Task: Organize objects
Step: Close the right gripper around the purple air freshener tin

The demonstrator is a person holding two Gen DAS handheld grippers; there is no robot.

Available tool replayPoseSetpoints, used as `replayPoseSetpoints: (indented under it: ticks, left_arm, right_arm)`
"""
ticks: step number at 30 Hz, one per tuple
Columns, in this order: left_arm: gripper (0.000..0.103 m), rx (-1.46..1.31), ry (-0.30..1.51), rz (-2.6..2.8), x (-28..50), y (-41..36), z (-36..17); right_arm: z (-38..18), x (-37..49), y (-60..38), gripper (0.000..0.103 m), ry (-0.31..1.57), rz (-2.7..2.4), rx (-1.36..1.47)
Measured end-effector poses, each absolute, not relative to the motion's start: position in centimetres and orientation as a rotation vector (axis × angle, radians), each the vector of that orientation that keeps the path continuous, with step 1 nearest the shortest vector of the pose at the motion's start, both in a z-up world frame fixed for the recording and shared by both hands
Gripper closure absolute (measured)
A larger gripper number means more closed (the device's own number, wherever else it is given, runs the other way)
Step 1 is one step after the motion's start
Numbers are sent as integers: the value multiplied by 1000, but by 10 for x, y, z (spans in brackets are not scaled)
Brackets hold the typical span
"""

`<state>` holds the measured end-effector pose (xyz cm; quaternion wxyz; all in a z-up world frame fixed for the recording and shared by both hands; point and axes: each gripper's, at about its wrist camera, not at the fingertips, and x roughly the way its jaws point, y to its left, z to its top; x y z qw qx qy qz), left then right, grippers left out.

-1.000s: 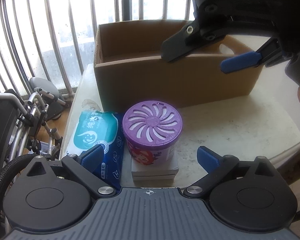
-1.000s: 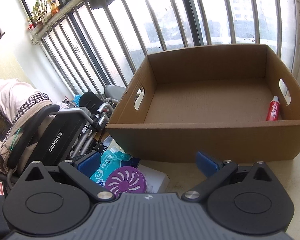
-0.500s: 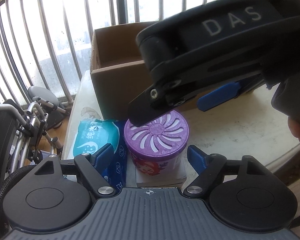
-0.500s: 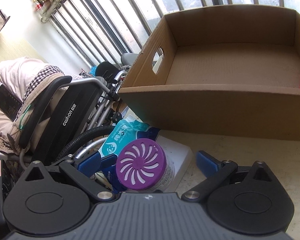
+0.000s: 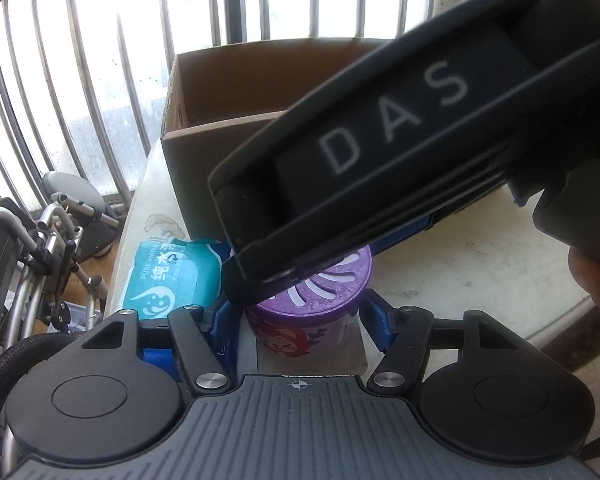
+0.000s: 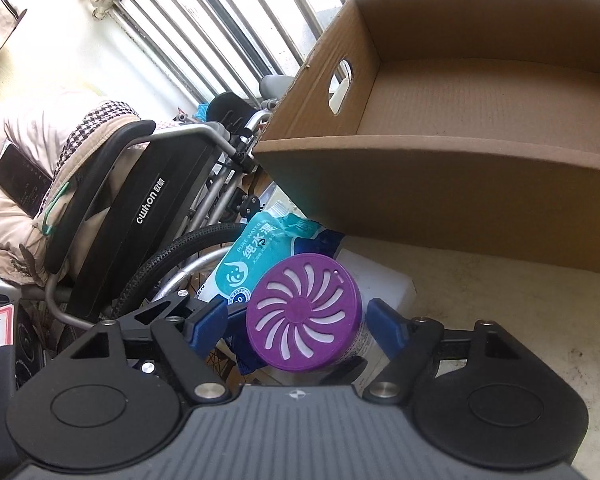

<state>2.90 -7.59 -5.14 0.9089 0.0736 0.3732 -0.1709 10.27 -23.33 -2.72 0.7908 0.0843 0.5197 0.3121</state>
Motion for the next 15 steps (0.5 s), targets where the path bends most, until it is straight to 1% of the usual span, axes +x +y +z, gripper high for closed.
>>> replayPoseSetpoints:
  ticks: [8, 15]
  left_arm:
    - [38, 159, 752, -354, 23, -78, -47]
    - [39, 165, 732, -358, 17, -85, -34]
  right_arm:
    - [-26, 102, -235, 29, 1117, 667, 167]
    - [-17, 99, -236, 29, 1118, 653, 155]
